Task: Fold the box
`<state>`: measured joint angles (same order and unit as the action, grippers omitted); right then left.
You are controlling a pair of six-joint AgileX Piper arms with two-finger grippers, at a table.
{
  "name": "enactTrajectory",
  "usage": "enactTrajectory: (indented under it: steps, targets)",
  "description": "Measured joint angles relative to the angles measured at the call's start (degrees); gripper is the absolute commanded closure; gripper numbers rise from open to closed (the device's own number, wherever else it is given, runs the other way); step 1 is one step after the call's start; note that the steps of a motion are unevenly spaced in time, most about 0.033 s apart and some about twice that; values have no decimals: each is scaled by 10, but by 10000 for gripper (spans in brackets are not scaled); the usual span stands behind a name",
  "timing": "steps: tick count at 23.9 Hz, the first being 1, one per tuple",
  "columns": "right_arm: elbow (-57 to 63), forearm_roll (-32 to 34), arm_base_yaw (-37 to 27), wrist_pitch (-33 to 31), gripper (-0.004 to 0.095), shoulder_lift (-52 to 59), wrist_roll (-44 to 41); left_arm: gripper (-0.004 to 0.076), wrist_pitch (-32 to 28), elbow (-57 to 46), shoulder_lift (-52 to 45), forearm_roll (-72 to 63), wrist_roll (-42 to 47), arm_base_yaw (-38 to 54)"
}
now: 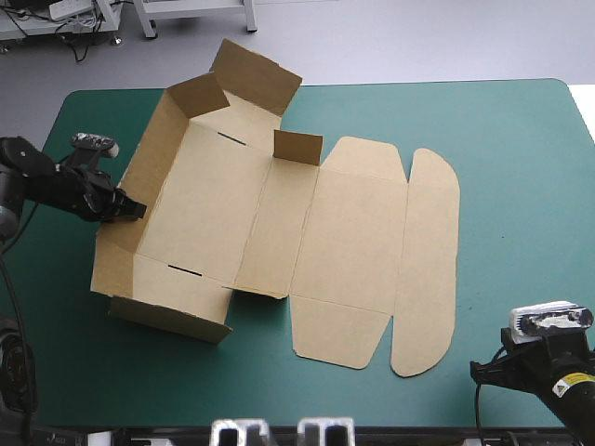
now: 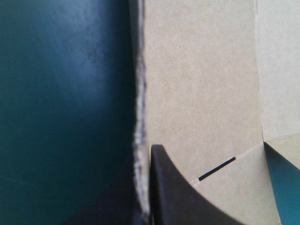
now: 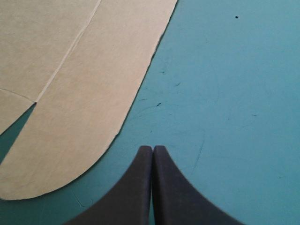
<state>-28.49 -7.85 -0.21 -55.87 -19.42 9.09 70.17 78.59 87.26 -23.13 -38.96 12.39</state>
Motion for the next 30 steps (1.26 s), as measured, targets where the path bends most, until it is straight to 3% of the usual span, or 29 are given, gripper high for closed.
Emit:
enactTrajectory:
  steps: [3, 7, 20, 30]
  targets:
    - [0, 0, 0, 0, 921, 0, 0, 733, 3, 38, 0, 41, -4, -39]
    - [0, 0, 0, 0, 921, 0, 0, 733, -48, 76, 0, 72, -14, -114]
    - [0, 0, 0, 0, 921, 0, 2, 733, -219, 80, 1, 78, -252, -284]
    - [-35, 1, 0, -9, 921, 0, 17, 733, -289, 80, 1, 93, -352, -385]
